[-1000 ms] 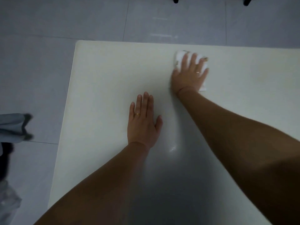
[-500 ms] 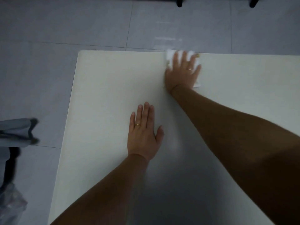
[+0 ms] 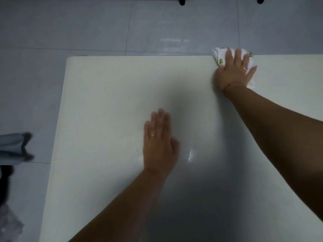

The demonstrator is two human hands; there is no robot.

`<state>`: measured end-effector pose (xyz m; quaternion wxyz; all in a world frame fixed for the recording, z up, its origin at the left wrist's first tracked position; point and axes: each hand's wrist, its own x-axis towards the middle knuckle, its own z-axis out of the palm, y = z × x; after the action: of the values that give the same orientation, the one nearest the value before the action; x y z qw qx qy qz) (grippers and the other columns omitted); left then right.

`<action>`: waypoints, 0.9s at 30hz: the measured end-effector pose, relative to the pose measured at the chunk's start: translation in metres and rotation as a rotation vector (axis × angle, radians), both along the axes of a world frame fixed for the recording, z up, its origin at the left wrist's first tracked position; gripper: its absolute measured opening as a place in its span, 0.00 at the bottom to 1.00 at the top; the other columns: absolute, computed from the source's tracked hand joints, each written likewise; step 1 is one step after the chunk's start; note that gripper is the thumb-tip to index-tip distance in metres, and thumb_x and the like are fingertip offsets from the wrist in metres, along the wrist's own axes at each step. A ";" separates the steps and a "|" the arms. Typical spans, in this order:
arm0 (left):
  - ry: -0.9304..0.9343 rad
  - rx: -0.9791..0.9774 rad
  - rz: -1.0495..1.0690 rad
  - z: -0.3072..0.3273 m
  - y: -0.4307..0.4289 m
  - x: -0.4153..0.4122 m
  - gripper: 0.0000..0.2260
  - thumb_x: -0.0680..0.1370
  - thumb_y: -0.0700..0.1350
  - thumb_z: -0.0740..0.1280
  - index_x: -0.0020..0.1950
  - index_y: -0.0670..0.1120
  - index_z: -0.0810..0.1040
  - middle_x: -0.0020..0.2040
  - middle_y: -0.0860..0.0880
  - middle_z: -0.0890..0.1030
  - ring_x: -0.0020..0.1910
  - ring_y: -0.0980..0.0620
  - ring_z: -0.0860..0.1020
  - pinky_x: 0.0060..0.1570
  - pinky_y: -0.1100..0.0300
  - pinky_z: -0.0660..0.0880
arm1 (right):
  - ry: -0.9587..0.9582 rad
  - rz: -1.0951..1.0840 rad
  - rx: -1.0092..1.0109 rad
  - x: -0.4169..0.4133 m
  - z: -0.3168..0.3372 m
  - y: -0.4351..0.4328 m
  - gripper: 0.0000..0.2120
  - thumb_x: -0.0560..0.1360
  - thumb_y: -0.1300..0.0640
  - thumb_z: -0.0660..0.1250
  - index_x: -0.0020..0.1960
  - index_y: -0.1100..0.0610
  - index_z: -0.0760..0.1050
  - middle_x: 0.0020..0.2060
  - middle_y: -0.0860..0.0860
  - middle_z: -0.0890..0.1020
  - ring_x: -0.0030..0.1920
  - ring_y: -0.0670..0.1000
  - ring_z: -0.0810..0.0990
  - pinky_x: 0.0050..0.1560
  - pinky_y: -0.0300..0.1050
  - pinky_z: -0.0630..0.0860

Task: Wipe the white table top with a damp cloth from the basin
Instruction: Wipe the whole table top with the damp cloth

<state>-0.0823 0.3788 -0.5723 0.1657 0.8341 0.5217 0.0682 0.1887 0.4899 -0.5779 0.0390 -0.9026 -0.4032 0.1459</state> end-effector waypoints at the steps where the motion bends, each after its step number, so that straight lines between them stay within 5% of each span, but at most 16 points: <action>1: -0.011 -0.009 -0.032 -0.001 -0.006 0.010 0.31 0.74 0.47 0.56 0.76 0.40 0.59 0.77 0.41 0.58 0.77 0.42 0.55 0.75 0.47 0.50 | 0.003 -0.049 0.013 -0.003 0.001 0.006 0.26 0.79 0.50 0.50 0.77 0.50 0.52 0.78 0.51 0.50 0.77 0.57 0.44 0.72 0.65 0.40; 5: 0.092 0.009 -0.037 -0.015 -0.014 0.019 0.30 0.78 0.53 0.51 0.78 0.41 0.55 0.78 0.43 0.56 0.77 0.44 0.53 0.75 0.47 0.50 | -0.141 0.121 0.084 0.016 0.000 0.007 0.25 0.80 0.43 0.47 0.71 0.55 0.63 0.70 0.58 0.65 0.74 0.59 0.57 0.73 0.65 0.43; 10: 0.112 0.027 -0.061 -0.019 -0.014 0.020 0.30 0.78 0.53 0.53 0.78 0.41 0.55 0.78 0.42 0.56 0.77 0.44 0.53 0.75 0.47 0.49 | -0.116 0.172 0.033 0.012 -0.005 -0.004 0.25 0.82 0.45 0.43 0.78 0.50 0.48 0.78 0.51 0.50 0.77 0.56 0.45 0.74 0.61 0.40; 15: 0.140 0.042 -0.052 -0.021 -0.014 0.019 0.30 0.79 0.54 0.53 0.78 0.41 0.55 0.78 0.42 0.56 0.77 0.45 0.53 0.76 0.47 0.48 | -0.116 0.448 0.031 -0.068 -0.008 -0.032 0.27 0.81 0.45 0.45 0.78 0.51 0.46 0.78 0.52 0.48 0.77 0.57 0.44 0.73 0.60 0.39; 18: 0.137 0.053 -0.053 -0.023 -0.014 0.019 0.30 0.78 0.53 0.54 0.78 0.42 0.54 0.78 0.43 0.56 0.78 0.46 0.51 0.76 0.49 0.46 | -0.104 0.640 0.026 -0.043 -0.004 -0.041 0.26 0.81 0.45 0.45 0.78 0.49 0.48 0.78 0.51 0.50 0.77 0.55 0.46 0.74 0.58 0.41; 23: 0.132 0.055 -0.044 -0.023 -0.013 0.020 0.30 0.78 0.54 0.53 0.78 0.42 0.56 0.78 0.43 0.56 0.78 0.46 0.51 0.76 0.49 0.47 | -0.124 0.260 0.012 0.034 -0.004 -0.063 0.26 0.82 0.45 0.44 0.78 0.50 0.47 0.78 0.51 0.49 0.77 0.54 0.45 0.75 0.58 0.42; 27: 0.132 0.052 -0.043 -0.022 -0.014 0.021 0.30 0.78 0.53 0.54 0.77 0.41 0.57 0.78 0.42 0.57 0.78 0.45 0.53 0.75 0.48 0.49 | -0.122 0.002 -0.013 -0.017 -0.005 -0.062 0.28 0.81 0.44 0.44 0.78 0.53 0.45 0.78 0.54 0.48 0.77 0.57 0.45 0.74 0.60 0.41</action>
<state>-0.0609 0.3652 -0.5939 0.1105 0.8517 0.5116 0.0233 0.1718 0.4279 -0.5826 0.0085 -0.9096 -0.4048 0.0934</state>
